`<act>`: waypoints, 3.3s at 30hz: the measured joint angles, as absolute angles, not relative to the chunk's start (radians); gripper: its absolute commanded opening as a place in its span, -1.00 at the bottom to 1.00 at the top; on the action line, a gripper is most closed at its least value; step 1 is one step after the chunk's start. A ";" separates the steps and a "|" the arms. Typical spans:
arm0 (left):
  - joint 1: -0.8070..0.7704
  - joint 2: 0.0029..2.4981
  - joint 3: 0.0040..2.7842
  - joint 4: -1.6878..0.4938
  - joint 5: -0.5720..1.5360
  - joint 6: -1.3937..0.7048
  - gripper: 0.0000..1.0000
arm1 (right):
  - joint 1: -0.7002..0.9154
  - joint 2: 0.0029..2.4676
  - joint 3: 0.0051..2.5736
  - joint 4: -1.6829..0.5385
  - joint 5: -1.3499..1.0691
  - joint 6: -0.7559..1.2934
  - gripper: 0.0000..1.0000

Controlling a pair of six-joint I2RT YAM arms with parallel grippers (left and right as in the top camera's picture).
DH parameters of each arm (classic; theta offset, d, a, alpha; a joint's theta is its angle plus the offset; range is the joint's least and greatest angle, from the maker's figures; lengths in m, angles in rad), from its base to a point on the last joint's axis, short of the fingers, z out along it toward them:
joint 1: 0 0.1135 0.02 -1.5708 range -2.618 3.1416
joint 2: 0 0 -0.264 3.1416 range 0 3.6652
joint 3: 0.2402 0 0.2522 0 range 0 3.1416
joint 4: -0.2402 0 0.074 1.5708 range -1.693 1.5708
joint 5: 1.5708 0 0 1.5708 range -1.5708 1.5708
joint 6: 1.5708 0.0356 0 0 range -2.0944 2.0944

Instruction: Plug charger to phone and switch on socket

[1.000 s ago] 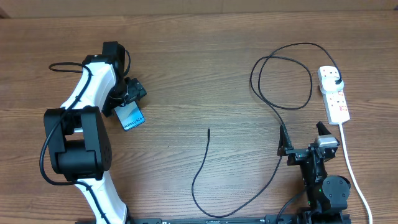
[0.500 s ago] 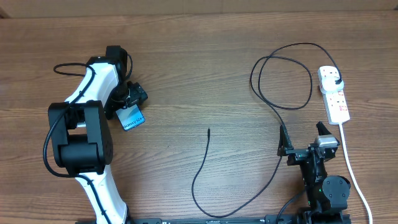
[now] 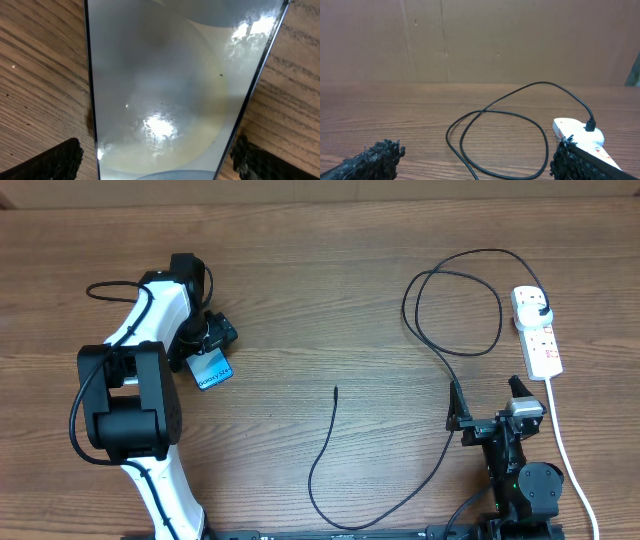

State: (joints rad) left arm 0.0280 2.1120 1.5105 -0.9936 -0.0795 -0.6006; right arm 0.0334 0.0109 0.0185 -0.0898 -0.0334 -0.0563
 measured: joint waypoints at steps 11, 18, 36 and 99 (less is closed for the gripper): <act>0.028 2.112 1.510 -0.987 -0.080 -0.601 1.00 | 0.033 0.011 0.019 -0.090 -0.033 -0.056 1.00; 0.028 2.112 1.510 -0.985 -0.080 -0.601 0.99 | 0.033 0.011 0.019 -0.090 -0.033 -0.057 1.00; 0.028 2.112 1.510 -0.961 -0.080 -0.601 0.99 | 0.034 0.011 0.019 -0.090 -0.033 -0.056 1.00; 0.029 2.111 1.490 -0.901 -0.063 -0.604 0.99 | 0.034 0.011 0.019 -0.090 -0.033 -0.056 1.00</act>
